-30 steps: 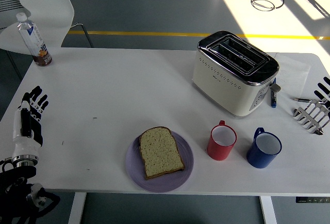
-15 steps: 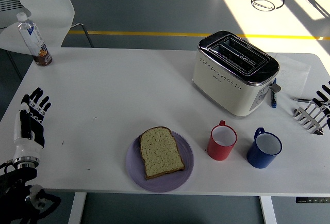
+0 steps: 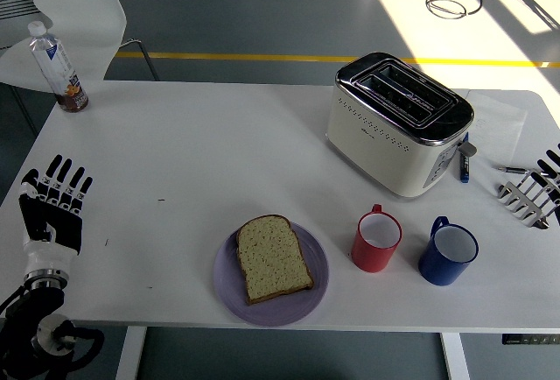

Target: Push plate across desktop,pick up the break from the machine,place the break in the plate

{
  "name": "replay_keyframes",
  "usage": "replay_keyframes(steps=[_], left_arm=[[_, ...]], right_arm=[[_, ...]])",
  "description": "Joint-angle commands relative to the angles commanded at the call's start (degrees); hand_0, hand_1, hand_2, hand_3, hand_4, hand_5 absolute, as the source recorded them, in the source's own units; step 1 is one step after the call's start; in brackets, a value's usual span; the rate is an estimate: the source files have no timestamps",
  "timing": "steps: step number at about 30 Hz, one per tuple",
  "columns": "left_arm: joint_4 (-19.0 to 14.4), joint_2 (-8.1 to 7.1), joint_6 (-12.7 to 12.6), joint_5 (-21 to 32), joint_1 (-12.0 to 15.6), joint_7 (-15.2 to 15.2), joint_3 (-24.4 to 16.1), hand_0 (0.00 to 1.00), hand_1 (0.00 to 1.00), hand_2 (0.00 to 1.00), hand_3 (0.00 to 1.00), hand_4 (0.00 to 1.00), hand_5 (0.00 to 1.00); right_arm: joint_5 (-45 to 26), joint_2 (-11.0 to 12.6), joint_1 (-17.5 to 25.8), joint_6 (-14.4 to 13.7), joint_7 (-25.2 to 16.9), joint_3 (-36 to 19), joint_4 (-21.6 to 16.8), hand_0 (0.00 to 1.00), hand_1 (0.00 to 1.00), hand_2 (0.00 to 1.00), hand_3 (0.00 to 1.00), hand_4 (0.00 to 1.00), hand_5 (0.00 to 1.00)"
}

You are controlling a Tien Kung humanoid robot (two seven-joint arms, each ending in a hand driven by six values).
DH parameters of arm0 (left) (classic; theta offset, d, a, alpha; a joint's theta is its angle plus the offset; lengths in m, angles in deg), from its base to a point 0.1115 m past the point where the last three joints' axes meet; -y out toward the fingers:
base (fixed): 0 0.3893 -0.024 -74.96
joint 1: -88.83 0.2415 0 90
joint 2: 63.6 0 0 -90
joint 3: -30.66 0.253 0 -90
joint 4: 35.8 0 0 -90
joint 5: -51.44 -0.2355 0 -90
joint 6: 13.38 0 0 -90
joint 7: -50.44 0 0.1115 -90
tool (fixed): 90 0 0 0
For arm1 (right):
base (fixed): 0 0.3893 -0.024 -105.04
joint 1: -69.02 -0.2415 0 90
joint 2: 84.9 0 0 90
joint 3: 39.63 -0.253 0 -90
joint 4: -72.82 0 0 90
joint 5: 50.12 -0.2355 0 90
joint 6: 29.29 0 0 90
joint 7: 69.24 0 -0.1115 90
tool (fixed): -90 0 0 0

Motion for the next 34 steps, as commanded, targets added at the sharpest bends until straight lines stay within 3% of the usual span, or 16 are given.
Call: replay_keyframes(steps=[24, 34], left_arm=[[0.08, 0.0, 0.04, -1.08, -0.75, -0.04, -0.53, 0.816, 0.814, 0.862, 0.787, 0.513, 0.998], [0.18, 0.0, -0.17, -1.45, -1.03, 0.0, -0.6, 0.818, 0.814, 0.862, 0.785, 0.513, 0.998]], right_arm=[[-1.44, -0.22, -1.07, 0.3, 0.15, -0.42, 0.53, 0.789, 0.752, 0.762, 0.738, 0.497, 0.583], [-4.7, -0.4, -1.29, 1.62, 0.79, -0.52, 0.99, 0.794, 0.754, 0.771, 0.746, 0.496, 0.607]])
